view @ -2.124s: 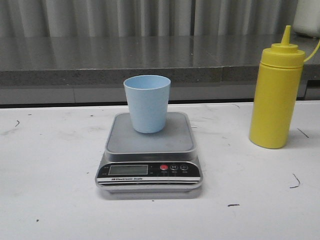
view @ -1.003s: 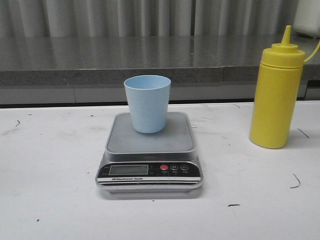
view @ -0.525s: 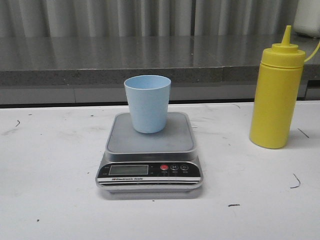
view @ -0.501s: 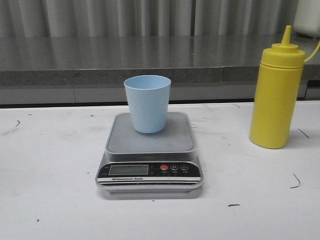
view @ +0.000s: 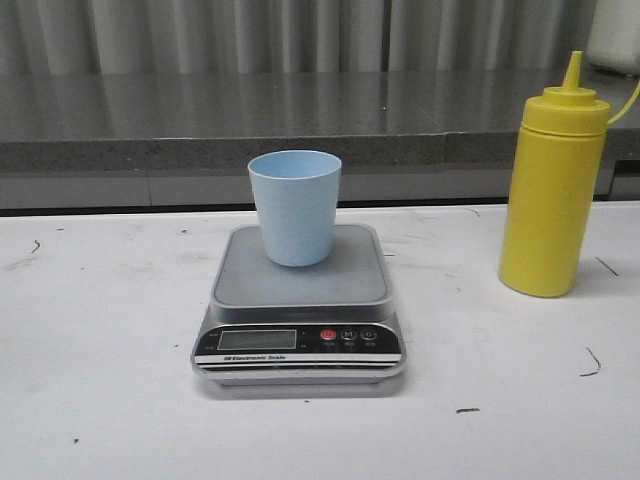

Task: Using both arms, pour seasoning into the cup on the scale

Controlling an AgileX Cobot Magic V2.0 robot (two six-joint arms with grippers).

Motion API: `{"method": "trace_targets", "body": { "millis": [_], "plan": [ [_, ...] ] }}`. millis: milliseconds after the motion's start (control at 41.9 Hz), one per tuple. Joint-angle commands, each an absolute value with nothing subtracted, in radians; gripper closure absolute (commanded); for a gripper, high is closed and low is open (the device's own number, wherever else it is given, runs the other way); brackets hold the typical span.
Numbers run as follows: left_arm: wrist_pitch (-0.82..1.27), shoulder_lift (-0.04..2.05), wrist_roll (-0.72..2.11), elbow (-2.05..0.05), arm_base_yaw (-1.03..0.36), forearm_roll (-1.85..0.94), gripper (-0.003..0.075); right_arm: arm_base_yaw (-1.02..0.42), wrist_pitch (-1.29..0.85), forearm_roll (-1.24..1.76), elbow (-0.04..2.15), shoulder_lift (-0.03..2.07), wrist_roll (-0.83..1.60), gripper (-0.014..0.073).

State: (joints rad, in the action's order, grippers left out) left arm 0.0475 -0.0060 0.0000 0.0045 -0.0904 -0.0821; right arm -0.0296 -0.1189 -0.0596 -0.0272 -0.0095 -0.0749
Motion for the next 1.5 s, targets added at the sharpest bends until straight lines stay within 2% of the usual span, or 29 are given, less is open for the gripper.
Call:
{"method": "trace_targets", "body": {
  "millis": [0,382,621,1480],
  "plan": [
    [-0.037,-0.022,0.000,0.029,-0.086,-0.088,0.0740,-0.023,-0.005,-0.058,-0.021,-0.028,-0.069,0.0711],
    [-0.037,-0.022,0.000,0.029,-0.086,-0.088,0.0740,-0.023,0.008,-0.058,-0.021,-0.027,-0.068,0.0711],
    [-0.037,-0.022,0.000,0.029,-0.086,-0.088,0.0740,-0.025,-0.012,0.045,-0.021,-0.028,-0.015,0.0711],
    [-0.037,-0.022,0.000,0.029,-0.069,-0.088,0.0740,-0.025,-0.008,0.042,-0.021,-0.027,-0.015,0.0711]
  ]
}}
